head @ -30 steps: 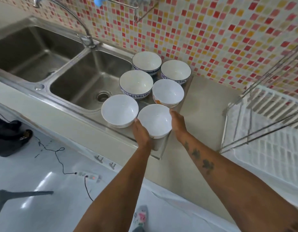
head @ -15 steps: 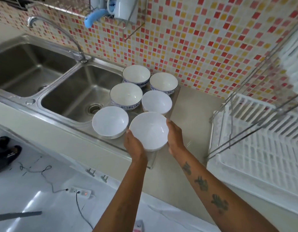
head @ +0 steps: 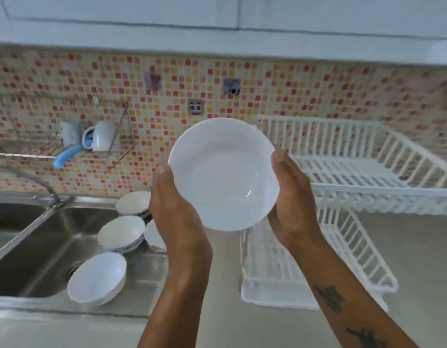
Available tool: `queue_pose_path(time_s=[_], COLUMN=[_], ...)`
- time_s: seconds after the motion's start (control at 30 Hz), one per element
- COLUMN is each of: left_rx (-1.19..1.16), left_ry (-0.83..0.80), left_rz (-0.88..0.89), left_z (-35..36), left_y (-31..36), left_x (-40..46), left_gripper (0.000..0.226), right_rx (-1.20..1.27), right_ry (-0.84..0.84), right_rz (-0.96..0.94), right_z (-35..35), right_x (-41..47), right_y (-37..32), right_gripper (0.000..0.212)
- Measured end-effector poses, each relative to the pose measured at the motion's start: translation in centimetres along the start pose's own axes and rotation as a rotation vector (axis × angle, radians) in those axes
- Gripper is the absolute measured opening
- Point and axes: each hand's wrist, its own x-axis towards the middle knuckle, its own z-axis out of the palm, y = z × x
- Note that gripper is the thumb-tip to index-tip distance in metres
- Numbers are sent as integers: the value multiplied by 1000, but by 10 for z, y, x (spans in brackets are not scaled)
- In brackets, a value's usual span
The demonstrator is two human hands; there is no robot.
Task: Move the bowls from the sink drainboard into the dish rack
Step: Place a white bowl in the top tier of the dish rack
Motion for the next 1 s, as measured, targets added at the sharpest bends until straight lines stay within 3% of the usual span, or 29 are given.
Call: queue_pose_path(time_s=[0.07,0.17,0.27,0.37,0.5,0.6,0.73,0.87,1.0], left_rx=[-15,-6,-43,-91,-64,-19,58,383,613], left_ry=[-78,-188,-345,-611,-1042,-1163,-1142,-1038,-919], left_rz=[9,19,-31,-244,-654,-788,-692,-326,21], left_z=[29,70,104,137,188,222,258,284,300], left_y=[9,16,17,16,2,-13,-33,-63,-102], left_x=[-16,-36,-55,-66,-51,-35,-33,-34,-30], left_gripper=[25,32,25,42,70,83,72,67,88], right_rx=[13,27,43,-79,-333,-409,-506,-813,-1070], right_ry=[64,136,209,290,299,237,155,114,42], right_rz=[-69,-172,-243,-401,-646,-580,-342,-153,-3], right_z=[-21,-53,-83,-118,-164,-202,-248,-265,-267], right_x=[2,4,6,18,48,78,106,124,140], right_y=[-28,-63,-89,-109,-133,-139,-156,-172,-158], right_gripper=[25,26,26,31,33,33,34,59,64])
